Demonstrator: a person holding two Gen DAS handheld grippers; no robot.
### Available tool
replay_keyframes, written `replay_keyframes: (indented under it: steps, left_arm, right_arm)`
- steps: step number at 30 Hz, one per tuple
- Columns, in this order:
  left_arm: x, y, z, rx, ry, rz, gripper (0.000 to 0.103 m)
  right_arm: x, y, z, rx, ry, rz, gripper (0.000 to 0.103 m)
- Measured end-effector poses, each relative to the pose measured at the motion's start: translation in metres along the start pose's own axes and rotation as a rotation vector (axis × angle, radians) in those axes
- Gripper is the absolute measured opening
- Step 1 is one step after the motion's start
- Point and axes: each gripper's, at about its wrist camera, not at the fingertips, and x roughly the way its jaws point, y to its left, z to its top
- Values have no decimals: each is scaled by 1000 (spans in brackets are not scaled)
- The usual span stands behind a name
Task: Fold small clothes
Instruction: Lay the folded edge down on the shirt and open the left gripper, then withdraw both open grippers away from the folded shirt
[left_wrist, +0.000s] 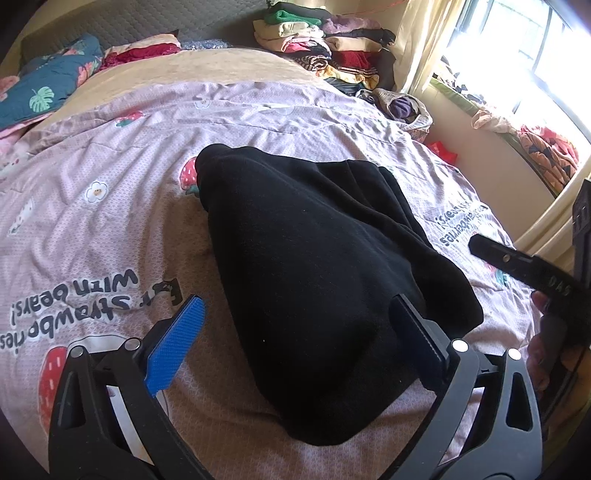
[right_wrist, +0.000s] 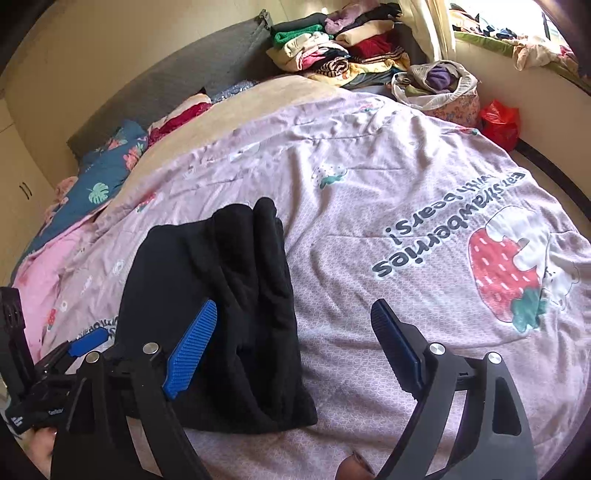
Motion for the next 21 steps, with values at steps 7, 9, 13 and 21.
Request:
replay_keyframes:
  steps: [7, 9, 13, 21]
  left_arm:
    - [-12, 0, -3, -4, -8, 4, 94]
    - [-15, 1, -4, -10, -7, 11, 94]
    - [-23, 3, -6, -22, -14, 12, 94]
    - [-47, 5, -12, -33, -49, 7, 94]
  right_arm:
    - [-26, 9, -3, -23, -49, 5, 93]
    - [-32, 12, -6, -30, -56, 3, 95]
    - [-40, 17, -12, -52, -54, -7, 97]
    - [-53, 29, -31, -84, -56, -8, 98]
